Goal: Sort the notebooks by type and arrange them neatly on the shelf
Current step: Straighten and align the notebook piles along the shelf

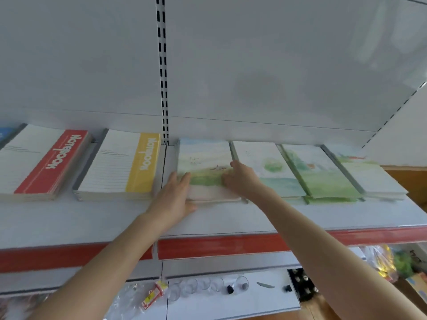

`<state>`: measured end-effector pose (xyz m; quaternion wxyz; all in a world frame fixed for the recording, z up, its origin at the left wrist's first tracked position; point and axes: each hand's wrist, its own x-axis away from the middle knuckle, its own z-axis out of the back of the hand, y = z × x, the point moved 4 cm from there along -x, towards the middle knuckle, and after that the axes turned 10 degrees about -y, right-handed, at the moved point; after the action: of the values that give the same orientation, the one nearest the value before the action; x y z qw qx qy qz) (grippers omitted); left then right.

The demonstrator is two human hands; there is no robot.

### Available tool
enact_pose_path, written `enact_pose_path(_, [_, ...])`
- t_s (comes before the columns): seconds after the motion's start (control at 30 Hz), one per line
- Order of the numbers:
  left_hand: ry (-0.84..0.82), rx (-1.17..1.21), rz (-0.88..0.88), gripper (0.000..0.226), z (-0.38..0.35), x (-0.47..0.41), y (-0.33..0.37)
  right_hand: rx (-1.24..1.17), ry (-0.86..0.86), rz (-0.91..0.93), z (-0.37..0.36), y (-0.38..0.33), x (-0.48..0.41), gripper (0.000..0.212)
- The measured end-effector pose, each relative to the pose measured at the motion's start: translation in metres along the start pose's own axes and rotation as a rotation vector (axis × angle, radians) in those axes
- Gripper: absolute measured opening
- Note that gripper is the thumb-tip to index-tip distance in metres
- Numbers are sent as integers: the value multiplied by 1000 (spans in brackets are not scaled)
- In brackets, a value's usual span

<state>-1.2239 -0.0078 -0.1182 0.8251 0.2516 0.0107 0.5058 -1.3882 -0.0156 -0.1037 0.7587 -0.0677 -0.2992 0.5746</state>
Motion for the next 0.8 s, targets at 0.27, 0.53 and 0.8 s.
enact_pose_path(0.27, [53, 21, 51, 61, 0, -8, -1, -139, 12, 22, -11, 3, -13, 19])
enact_pose_path(0.53, [-41, 70, 58, 75, 11, -5, -10, -197, 44, 47, -17, -4, -16, 11])
enact_pose_path(0.8, [40, 200, 76, 69, 11, -2, -18, -159, -28, 138, -6, -5, -6, 41])
